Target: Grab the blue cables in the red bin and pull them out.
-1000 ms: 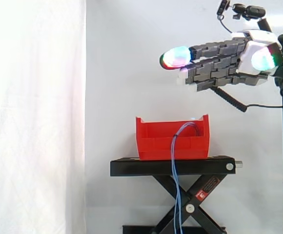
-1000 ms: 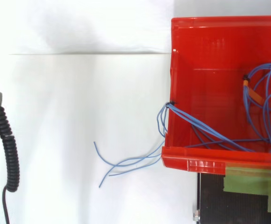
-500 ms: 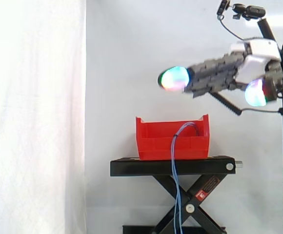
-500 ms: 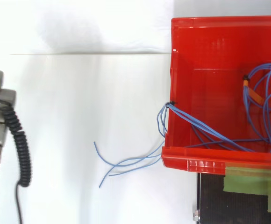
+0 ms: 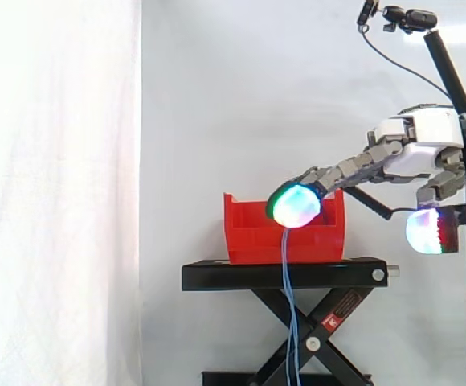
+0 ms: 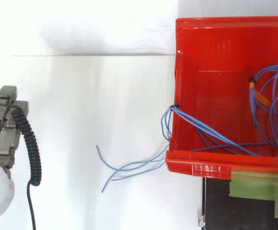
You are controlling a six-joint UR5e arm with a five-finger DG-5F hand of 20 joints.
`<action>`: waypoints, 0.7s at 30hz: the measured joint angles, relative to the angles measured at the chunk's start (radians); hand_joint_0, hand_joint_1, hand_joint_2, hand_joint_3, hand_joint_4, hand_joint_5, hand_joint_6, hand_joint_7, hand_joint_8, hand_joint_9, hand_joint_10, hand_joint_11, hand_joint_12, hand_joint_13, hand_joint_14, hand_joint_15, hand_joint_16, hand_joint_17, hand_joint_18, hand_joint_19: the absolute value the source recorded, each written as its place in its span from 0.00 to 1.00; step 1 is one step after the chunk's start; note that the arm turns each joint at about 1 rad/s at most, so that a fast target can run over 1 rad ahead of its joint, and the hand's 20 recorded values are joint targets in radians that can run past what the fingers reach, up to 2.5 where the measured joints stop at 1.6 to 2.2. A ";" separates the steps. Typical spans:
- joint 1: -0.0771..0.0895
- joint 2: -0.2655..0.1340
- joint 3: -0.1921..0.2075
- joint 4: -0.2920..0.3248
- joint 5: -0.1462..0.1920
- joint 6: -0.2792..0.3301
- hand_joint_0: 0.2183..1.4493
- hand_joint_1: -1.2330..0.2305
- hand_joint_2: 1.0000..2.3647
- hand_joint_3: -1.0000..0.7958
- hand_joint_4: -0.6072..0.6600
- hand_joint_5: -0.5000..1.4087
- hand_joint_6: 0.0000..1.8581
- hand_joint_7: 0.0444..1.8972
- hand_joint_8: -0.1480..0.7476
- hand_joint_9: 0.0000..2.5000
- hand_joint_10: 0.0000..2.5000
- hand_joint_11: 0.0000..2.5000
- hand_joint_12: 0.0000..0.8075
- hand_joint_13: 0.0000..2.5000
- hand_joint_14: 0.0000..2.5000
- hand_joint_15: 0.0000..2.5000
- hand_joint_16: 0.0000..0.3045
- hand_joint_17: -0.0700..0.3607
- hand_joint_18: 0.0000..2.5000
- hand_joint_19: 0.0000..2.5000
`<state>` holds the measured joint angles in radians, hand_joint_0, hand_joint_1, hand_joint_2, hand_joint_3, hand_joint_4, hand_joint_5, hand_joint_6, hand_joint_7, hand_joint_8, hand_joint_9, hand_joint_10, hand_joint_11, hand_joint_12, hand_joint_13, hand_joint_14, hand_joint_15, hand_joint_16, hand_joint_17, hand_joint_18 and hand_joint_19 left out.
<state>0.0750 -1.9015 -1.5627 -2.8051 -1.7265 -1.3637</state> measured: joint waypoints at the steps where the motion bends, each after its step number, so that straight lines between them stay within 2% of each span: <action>1: 0.000 0.000 0.000 0.000 0.000 -0.023 0.38 0.25 0.00 0.00 0.61 0.49 0.01 0.14 0.45 0.17 0.00 0.03 0.48 0.07 0.00 0.04 0.21 0.49 0.08 0.12; 8: 0.000 0.000 0.000 -0.051 -0.020 -0.215 0.38 0.24 0.00 0.00 0.61 0.49 0.01 0.15 0.45 0.18 0.00 0.04 0.48 0.09 0.00 0.06 0.21 0.49 0.10 0.13; 16: 0.000 0.001 0.000 0.014 -0.025 -0.421 0.38 0.25 0.00 0.00 0.61 0.49 0.01 0.14 0.45 0.18 0.00 0.04 0.48 0.10 0.00 0.06 0.21 0.49 0.10 0.14; 21: 0.000 0.001 0.019 0.020 -0.011 -0.544 0.38 0.25 0.00 0.00 0.61 0.49 0.01 0.14 0.45 0.18 0.00 0.04 0.48 0.10 0.00 0.06 0.21 0.49 0.10 0.14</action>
<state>0.0747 -1.9009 -1.5435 -2.7855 -1.7378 -1.9076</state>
